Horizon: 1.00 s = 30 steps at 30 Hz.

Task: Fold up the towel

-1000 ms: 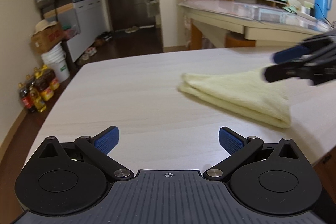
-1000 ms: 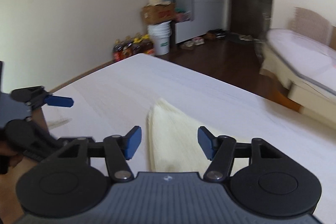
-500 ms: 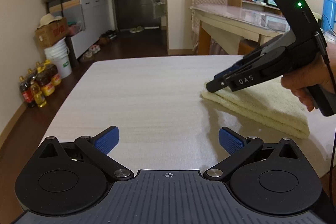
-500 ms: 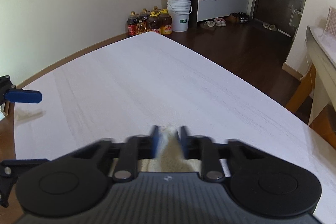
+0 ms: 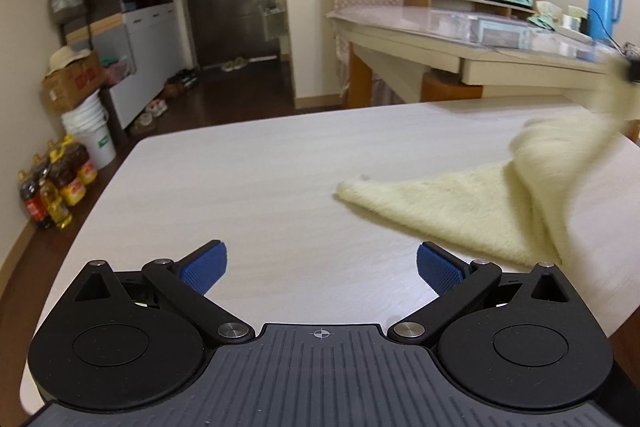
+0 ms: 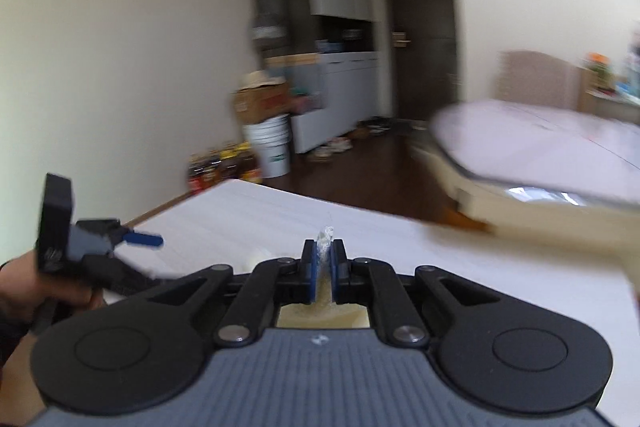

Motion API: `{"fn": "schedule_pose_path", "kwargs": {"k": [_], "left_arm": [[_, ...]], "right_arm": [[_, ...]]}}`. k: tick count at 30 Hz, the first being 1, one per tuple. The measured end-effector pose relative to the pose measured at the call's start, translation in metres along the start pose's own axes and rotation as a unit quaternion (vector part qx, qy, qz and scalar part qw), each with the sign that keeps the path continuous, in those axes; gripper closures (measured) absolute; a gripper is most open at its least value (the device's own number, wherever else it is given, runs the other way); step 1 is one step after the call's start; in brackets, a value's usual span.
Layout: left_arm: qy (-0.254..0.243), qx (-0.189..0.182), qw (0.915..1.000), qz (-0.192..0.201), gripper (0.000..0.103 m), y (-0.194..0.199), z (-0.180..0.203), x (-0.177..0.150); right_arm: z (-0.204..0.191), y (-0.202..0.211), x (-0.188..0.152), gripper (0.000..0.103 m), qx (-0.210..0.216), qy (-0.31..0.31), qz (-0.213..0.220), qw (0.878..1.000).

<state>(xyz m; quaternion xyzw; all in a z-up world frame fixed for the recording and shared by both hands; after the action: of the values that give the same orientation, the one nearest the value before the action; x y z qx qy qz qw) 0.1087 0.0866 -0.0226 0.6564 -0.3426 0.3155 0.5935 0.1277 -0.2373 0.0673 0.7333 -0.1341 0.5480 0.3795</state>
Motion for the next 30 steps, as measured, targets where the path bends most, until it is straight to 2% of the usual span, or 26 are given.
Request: {"fn": "schedule_pose_path", "kwargs": {"k": [4, 7, 9, 12, 14, 15, 16, 17, 19, 20, 21, 30], "left_arm": [[-0.032, -0.025, 0.9991, 0.012, 0.000, -0.013, 0.017, 0.014], [-0.061, -0.068, 0.9957, 0.013, 0.000, -0.029, 0.032, 0.025], [-0.086, -0.098, 0.9915, -0.002, 0.000, -0.045, 0.041, 0.031], [-0.093, -0.102, 0.9902, -0.024, 0.001, -0.062, 0.045, 0.032], [-0.098, -0.098, 0.9898, -0.033, 0.007, -0.071, 0.044, 0.030], [-0.100, -0.098, 0.9895, -0.033, 0.025, -0.073, 0.042, 0.031], [-0.103, -0.099, 0.9893, -0.033, 0.036, -0.075, 0.040, 0.032], [-0.105, -0.099, 0.9890, -0.033, 0.037, -0.078, 0.038, 0.033], [-0.110, -0.099, 0.9884, -0.034, 0.042, -0.082, 0.035, 0.035], [-0.113, -0.099, 0.9881, -0.034, 0.045, -0.084, 0.033, 0.036], [-0.115, -0.099, 0.9878, -0.034, 0.053, -0.087, 0.031, 0.038], [-0.138, -0.100, 0.9847, -0.036, 0.055, -0.108, 0.013, 0.047]], "right_arm": [[0.023, 0.035, -0.040, 0.096, -0.051, -0.034, -0.039, 0.997], [0.036, 0.038, -0.062, 0.096, -0.057, -0.053, -0.065, 0.995], [0.040, 0.036, -0.070, 0.095, -0.052, -0.058, -0.076, 0.994], [0.043, 0.034, -0.076, 0.091, -0.041, -0.060, -0.089, 0.993], [0.046, 0.036, -0.078, 0.085, -0.038, -0.060, -0.093, 0.993], [0.048, 0.041, -0.078, 0.081, -0.039, -0.062, -0.086, 0.994], [0.048, 0.044, -0.078, 0.080, -0.040, -0.064, -0.080, 0.994], [0.047, 0.046, -0.078, 0.079, -0.040, -0.068, -0.076, 0.994], [0.047, 0.049, -0.078, 0.068, -0.038, -0.075, -0.069, 0.994], [0.047, 0.047, -0.079, 0.067, -0.035, -0.078, -0.069, 0.994], [0.047, 0.045, -0.079, 0.066, -0.033, -0.080, -0.069, 0.994], [0.054, 0.010, -0.066, 0.061, -0.011, -0.092, -0.062, 0.994]]}}
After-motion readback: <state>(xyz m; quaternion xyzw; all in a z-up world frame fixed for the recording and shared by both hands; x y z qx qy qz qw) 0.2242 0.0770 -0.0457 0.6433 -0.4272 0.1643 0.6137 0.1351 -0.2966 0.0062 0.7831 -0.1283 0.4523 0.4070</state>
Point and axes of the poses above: each gripper's, at about its wrist camera, not at the fingertips, and y roughly against the way its jaws point, z to its right, x to its top, the point moved 2 cm from there along -y, roughly the way its jaws point, and after that the axes turned 2 degrees about z, right-handed, at the moved point
